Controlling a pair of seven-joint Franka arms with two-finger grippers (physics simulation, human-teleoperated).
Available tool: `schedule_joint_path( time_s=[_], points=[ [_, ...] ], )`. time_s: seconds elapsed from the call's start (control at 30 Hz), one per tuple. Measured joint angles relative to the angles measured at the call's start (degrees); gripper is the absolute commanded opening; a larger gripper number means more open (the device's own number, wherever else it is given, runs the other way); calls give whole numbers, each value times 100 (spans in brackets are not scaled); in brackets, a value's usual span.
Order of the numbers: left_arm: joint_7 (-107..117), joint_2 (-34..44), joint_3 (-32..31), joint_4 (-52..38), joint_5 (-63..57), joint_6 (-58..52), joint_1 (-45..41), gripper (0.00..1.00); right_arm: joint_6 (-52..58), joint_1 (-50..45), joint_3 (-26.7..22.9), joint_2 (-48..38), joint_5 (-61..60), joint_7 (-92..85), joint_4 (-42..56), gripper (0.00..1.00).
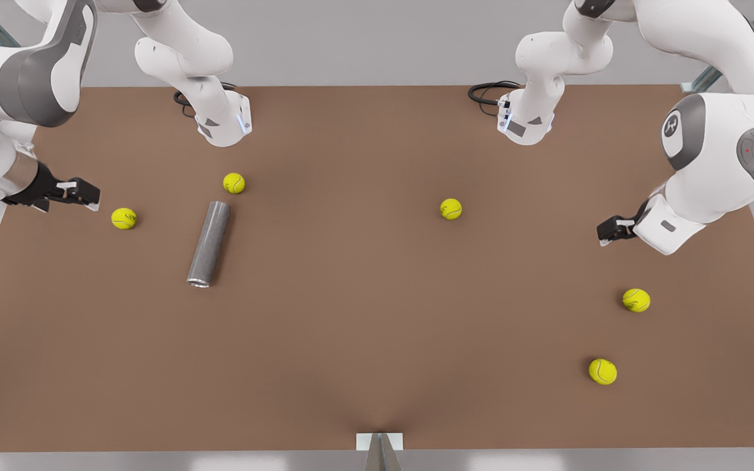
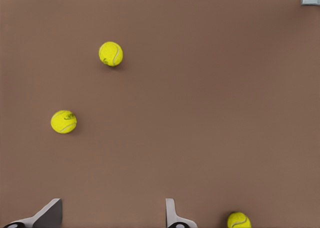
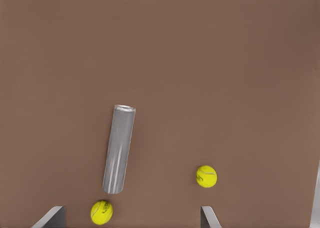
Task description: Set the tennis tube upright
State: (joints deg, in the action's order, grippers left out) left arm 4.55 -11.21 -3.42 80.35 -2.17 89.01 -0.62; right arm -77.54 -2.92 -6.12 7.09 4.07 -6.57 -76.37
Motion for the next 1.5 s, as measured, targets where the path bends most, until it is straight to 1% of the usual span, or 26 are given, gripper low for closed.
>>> schedule_joint_path(
  time_s=[0.1,0.13,0.23,0.33,0.4,0.5,0.67,0.83,0.93,1.07,1.27,1.5],
  points=[
    [20,7,0,-1,-4,50,0,100,-42,-5,0,36,3,0,-11,100],
    [26,7,1,-3,-5,63,0,100,-69,-12,-3,72,-19,3,-169,100],
    [43,1,0,0,-7,92,0,100,-201,-198,4,648,-203,198,-461,100],
    [56,-5,0,0,-7,109,0,100,-660,-441,20,776,-431,573,-1244,100],
    [64,-13,0,1,-8,117,0,100,-1159,-457,30,498,-509,799,-2144,100],
    [75,-32,0,1,-8,126,0,100,-2004,-447,33,245,-568,1093,-3149,100],
    [91,-59,0,1,-8,134,-1,100,-3526,-450,31,225,-608,1490,-4432,100],
    [103,-96,0,1,-8,136,-2,100,-5028,-575,33,406,-734,1794,-5283,100],
    [109,-104,0,1,-8,136,0,100,-5672,-589,30,451,-787,1941,-5573,100],
    [116,-132,0,1,-8,137,-2,100,-6157,-580,24,642,-816,2099,-5785,100],
    [128,-142,0,1,-8,136,0,100,-6471,-579,23,747,-825,2262,-6004,100],
    [139,-179,0,0,-11,143,0,100,-6609,-598,31,1188,-826,2345,-5996,100]
  ],
)
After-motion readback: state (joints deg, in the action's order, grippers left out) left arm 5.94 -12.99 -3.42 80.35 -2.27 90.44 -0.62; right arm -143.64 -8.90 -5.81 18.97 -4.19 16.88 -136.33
